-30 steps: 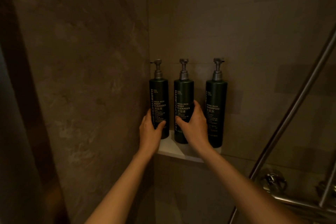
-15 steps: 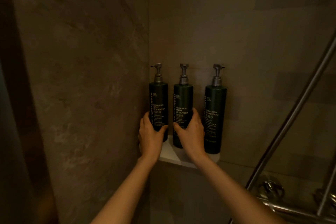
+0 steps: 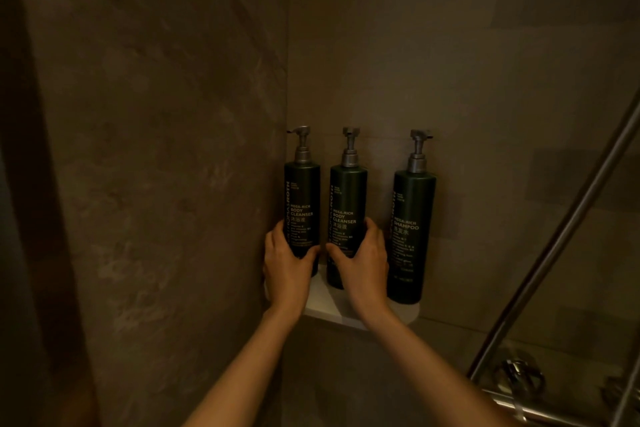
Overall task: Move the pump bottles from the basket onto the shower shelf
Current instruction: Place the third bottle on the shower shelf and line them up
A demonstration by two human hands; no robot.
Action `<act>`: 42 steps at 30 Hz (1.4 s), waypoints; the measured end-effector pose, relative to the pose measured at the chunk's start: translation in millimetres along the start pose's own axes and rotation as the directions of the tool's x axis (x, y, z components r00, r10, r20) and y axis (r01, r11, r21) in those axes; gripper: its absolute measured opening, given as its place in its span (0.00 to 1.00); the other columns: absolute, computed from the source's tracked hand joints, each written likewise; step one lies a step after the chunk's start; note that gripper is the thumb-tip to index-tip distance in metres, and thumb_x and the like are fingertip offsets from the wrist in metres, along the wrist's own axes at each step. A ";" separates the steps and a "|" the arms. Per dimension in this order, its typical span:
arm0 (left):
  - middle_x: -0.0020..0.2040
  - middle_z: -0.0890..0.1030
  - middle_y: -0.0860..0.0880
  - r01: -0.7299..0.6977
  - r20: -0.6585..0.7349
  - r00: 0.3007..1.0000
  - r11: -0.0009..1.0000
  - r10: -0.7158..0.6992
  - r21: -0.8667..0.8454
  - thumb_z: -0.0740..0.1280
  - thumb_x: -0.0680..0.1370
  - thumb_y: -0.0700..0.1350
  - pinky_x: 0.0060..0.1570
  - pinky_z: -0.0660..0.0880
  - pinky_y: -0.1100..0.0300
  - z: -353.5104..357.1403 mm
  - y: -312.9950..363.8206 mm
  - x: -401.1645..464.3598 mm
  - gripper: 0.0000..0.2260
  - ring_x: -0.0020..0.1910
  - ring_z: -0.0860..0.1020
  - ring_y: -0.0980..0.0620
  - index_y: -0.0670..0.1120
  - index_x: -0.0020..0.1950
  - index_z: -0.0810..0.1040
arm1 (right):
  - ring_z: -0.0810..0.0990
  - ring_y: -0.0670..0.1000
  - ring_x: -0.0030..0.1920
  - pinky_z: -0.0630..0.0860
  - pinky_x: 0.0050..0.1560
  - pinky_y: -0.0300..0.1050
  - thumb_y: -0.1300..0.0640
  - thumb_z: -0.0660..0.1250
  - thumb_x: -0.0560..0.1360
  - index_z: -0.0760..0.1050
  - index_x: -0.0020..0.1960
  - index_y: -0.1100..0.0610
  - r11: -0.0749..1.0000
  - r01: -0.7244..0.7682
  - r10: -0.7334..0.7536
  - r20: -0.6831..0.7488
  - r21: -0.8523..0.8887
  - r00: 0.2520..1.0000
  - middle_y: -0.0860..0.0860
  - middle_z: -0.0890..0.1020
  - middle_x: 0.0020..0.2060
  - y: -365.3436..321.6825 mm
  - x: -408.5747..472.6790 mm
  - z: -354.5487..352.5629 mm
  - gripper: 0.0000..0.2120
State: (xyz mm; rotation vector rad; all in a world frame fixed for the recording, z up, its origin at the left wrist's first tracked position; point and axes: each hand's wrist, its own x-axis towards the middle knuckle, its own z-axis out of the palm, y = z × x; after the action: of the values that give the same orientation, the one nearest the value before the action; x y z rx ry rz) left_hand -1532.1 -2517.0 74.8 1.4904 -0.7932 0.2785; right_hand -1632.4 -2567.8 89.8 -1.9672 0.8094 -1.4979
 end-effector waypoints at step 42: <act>0.70 0.66 0.48 -0.217 -0.031 0.975 0.974 0.219 0.064 0.65 0.76 0.43 0.63 0.61 0.67 -14.3 21.4 -37.0 0.25 0.66 0.65 0.58 0.48 0.72 0.62 | 0.65 0.40 0.64 0.65 0.64 0.36 0.52 0.66 0.76 0.60 0.73 0.54 0.985 0.170 -0.171 -0.010 -0.015 0.985 0.48 0.67 0.68 -20.2 -34.5 -37.1 0.28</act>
State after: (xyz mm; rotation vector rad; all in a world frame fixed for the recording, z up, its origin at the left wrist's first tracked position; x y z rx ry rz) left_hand -1568.0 -2490.2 70.0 1.4510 -0.9266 0.4982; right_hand -1672.5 -2530.9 91.0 -2.0852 0.6718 -1.6047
